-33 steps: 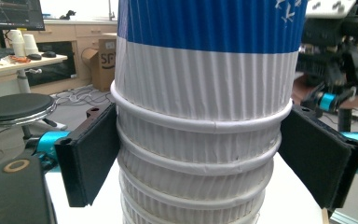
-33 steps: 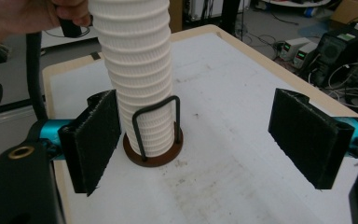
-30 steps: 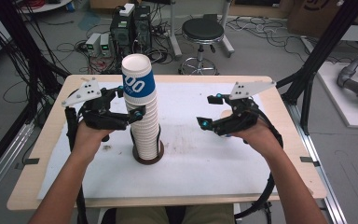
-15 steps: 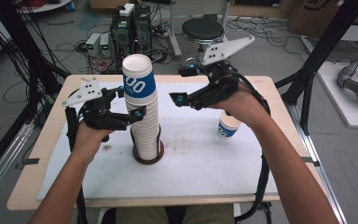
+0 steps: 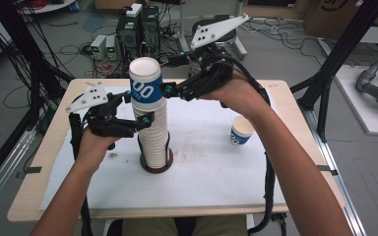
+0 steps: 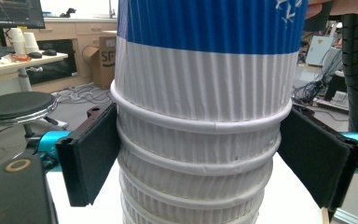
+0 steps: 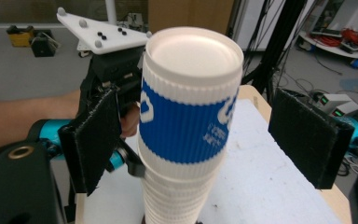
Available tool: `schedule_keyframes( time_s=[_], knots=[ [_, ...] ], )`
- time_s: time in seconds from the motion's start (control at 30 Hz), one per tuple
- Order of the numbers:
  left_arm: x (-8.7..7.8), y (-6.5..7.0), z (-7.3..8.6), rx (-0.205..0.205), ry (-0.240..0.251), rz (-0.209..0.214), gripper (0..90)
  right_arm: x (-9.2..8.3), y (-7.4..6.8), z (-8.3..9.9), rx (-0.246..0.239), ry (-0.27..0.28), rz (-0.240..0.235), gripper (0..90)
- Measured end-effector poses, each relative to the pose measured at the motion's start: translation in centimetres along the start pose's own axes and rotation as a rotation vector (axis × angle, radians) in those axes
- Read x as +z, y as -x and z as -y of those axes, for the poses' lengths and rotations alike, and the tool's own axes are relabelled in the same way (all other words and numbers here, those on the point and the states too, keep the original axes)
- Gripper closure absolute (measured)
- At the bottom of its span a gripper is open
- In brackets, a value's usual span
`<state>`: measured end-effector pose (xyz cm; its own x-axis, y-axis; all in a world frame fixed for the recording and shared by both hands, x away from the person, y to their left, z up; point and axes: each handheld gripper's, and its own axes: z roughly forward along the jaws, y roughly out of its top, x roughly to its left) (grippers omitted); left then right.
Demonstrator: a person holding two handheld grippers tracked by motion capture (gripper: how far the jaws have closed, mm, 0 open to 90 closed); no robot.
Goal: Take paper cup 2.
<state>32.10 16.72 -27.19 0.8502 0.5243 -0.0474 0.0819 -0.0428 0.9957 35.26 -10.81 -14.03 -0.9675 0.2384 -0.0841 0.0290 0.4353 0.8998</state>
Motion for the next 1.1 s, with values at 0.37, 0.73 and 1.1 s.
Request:
schedule_keyframes(
  time_s=[0.37, 0.73, 1.1],
  knots=[
    [0.0, 0.1, -0.1, 0.004, -0.008, -0.001, 15.6, 3.1, 0.1, -1.6, -0.015, -0.058, -0.042, 17.4],
    [0.0, 0.0, -0.1, 0.002, -0.011, 0.0, 15.6, 4.2, 0.5, -1.8, -0.014, -0.084, -0.054, 26.6],
    [0.0, 0.1, -0.1, 0.005, -0.009, 0.002, 15.6, 3.1, 0.6, -3.5, -0.011, -0.04, -0.043, 27.7]
  ],
)
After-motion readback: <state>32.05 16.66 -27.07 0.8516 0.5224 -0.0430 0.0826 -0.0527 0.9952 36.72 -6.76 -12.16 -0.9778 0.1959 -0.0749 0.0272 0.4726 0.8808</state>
